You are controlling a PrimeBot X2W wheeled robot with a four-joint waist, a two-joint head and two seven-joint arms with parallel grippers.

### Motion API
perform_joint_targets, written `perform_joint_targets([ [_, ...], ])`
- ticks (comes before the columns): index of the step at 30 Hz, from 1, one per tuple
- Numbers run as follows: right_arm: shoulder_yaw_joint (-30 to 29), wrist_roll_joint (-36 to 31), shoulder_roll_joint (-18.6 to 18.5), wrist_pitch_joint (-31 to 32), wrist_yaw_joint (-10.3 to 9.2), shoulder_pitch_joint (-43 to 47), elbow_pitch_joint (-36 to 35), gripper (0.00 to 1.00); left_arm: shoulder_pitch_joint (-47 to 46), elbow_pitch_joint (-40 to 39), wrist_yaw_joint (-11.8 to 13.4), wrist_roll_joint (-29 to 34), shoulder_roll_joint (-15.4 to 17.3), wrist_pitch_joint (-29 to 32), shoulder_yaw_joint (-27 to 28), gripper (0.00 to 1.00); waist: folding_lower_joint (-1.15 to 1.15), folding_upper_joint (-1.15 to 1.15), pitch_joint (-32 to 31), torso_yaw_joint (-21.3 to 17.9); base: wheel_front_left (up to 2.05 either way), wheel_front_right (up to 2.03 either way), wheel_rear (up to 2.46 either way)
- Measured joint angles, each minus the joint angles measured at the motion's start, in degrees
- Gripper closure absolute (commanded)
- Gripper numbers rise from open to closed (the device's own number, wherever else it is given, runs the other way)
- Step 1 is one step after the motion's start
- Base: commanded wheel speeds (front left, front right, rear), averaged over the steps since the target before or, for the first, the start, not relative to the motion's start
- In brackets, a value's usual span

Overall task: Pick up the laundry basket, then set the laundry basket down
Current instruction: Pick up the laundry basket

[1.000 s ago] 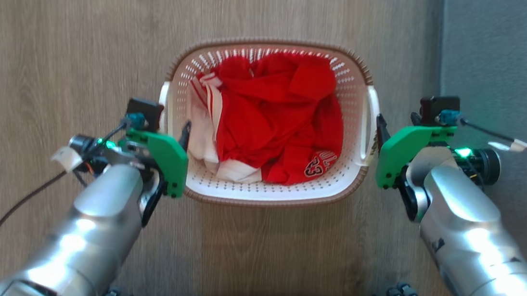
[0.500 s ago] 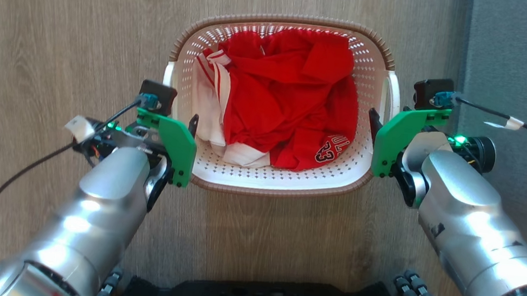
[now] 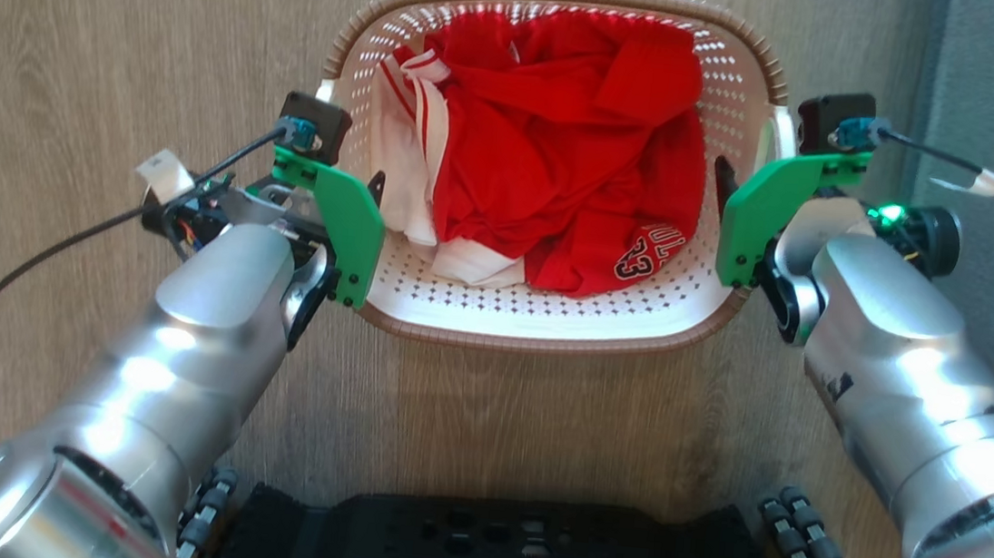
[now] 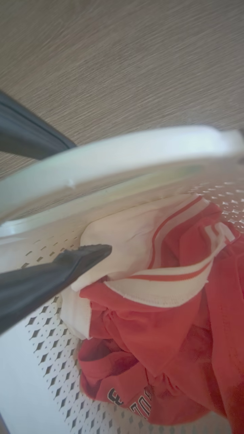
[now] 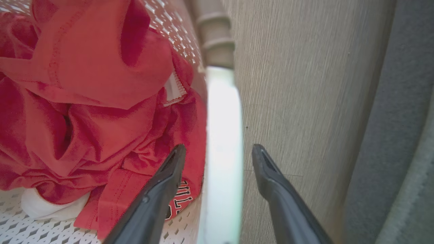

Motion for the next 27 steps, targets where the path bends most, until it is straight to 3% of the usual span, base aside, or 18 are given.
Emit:
perform_joint_targets([
  [13, 0.3, 0.1, 0.0, -1.5, 0.00, -2.5, 2.0, 0.00, -1.8, -0.9, 1.5, -4.9, 0.0, 0.5, -4.9, 0.00, 0.00, 0.00, 2.9, 1.1, 0.00, 0.00, 0.00],
  [14, 0.2, 0.4, 0.0, -1.5, 0.00, -2.7, 2.0, 0.23, -2.0, -1.0, 1.5, -5.3, 0.0, 0.5, -5.1, 0.00, 0.00, 0.00, 3.1, 1.2, 0.00, 0.00, 0.00],
  [15, 0.1, 1.1, 0.0, -1.4, 0.00, -2.7, 2.0, 0.56, -2.3, -1.0, 1.5, -5.8, 0.0, 0.7, -5.4, 0.10, 0.00, 0.00, 3.2, 1.2, 0.00, 0.00, 0.00],
  [16, 0.2, 1.4, 0.0, -1.1, 0.00, -2.7, 1.9, 1.00, -2.5, -1.1, 1.5, -6.2, 0.0, 1.1, -5.7, 0.53, 0.00, 0.00, 3.3, 1.3, 0.00, 0.00, 0.00],
  [17, 0.2, 1.8, -0.1, -0.8, 0.00, -2.7, 1.7, 1.00, -2.7, -1.2, 1.6, -6.6, 0.0, 1.2, -6.2, 0.81, 0.00, 0.00, 3.4, 1.4, 0.00, 0.00, 0.00],
  [18, 0.3, 2.3, -0.1, -0.8, 0.00, -2.7, 1.5, 1.00, -2.7, -1.3, 1.9, -7.3, 0.0, 1.2, -6.4, 1.00, 0.00, 0.00, 3.5, 1.4, 0.00, 0.00, 0.00],
  [27, 1.0, 3.6, -0.4, -1.0, 0.00, -2.6, 1.8, 1.00, -3.2, -1.6, 1.9, -11.2, 0.1, 1.6, -8.8, 1.00, -0.01, 0.00, 3.7, 1.8, 0.00, 0.00, 0.00],
])
